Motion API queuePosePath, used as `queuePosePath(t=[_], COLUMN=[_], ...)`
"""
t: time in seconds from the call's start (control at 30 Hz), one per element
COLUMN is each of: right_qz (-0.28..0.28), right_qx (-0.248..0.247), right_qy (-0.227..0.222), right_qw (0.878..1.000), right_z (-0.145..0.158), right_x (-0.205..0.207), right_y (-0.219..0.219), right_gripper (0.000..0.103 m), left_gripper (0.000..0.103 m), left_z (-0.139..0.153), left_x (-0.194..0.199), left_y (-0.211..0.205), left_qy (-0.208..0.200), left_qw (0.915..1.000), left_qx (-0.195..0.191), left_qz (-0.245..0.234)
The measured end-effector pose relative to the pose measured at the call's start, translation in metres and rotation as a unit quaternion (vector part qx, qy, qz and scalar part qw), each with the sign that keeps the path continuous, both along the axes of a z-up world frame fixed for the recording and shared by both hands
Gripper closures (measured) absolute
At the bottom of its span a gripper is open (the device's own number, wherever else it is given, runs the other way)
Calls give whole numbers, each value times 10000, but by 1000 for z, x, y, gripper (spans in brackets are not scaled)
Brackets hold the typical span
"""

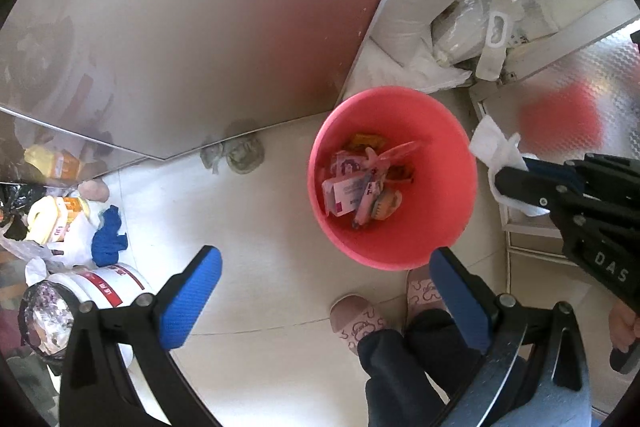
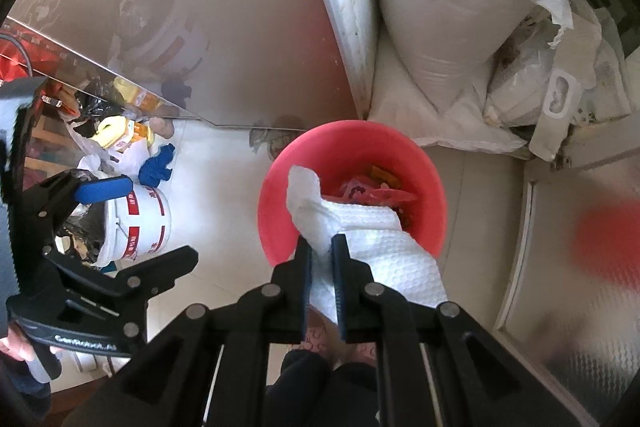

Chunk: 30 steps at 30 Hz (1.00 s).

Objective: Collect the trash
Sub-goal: 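Open the right gripper to drop the white wipe into the bucket, then raise both open tools back up toward the counter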

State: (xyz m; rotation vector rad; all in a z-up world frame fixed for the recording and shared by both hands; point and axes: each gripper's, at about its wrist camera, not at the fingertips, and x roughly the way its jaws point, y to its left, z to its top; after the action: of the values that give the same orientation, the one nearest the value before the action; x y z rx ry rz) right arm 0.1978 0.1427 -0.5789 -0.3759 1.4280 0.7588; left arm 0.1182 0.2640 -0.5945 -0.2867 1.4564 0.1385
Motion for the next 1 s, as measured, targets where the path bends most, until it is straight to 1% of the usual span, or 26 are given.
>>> queuePosePath(t=[0.07, 0.13, 0.17, 0.2, 0.23, 0.27, 0.3, 0.33, 0.4, 0.5, 0.53, 0.6, 0.63, 0.67, 0.7, 0.8, 0.93, 1.0], right_qz=[49, 100, 141, 165, 154, 145, 136, 117, 65, -55, -99, -146, -161, -144, -138, -220, -294, -280], right_qx=[-26, 0, -36, -83, -128, -151, -144, -109, -124, -113, -119, -139, -166, -196, -233, -200, -155, -144], right_qy=[4, 93, 81, 24, -30, -42, -19, 11, -1, 102, 96, 15, -72, -149, -201, -239, -358, -409], right_qw=[10000, 9999, 9999, 9998, 9998, 9998, 9998, 9999, 9999, 9999, 9998, 9998, 9997, 9996, 9994, 9993, 9988, 9987], right_z=[-4, -10, -12, -15, -16, -18, -20, -21, -24, -26, -24, -17, -12, -7, -3, 16, 54, 77], right_x=[-1, -1, -1, -1, -1, -1, 0, 1, 3, 6, 6, 5, 5, 4, 4, 5, 3, 0], right_y=[4, 6, 7, 8, 10, 10, 10, 9, 7, 3, 1, -1, -2, -4, -5, -11, -16, -18], right_gripper=[95, 91, 86, 76, 70, 58, 48, 46, 35, 27, 24, 12, 10, 4, 1, 1, 1, 1], left_gripper=[0, 0, 0, 0, 0, 0, 0, 0, 0, 0, 0, 0, 0, 0, 0, 0, 0, 0], left_z=[-3, -7, -9, -9, -10, -11, -11, -11, -10, -7, -5, 1, 4, 9, 14, 37, 73, 97], left_x=[1, 4, 4, 4, 4, 5, 5, 6, 6, 4, 3, 1, 1, 0, 0, -2, -3, -5], left_y=[2, 3, 5, 5, 6, 6, 8, 9, 10, 9, 8, 8, 8, 7, 6, 3, 1, 0], left_qy=[43, 102, 104, 104, 110, 131, 135, 141, 137, 123, 113, 106, 110, 122, 133, 83, 45, 1], left_qw=[10000, 9999, 9999, 9999, 9998, 9998, 9998, 9998, 9998, 9997, 9998, 9998, 9998, 9998, 9998, 9997, 9996, 9996], left_qx=[35, 77, 86, 88, 77, 57, 33, 17, 41, 111, 103, 61, 48, 59, 110, 209, 273, 274], left_qz=[46, 108, 103, 104, 112, 134, 145, 160, 162, 159, 163, 170, 156, 123, 86, 23, -43, -52])
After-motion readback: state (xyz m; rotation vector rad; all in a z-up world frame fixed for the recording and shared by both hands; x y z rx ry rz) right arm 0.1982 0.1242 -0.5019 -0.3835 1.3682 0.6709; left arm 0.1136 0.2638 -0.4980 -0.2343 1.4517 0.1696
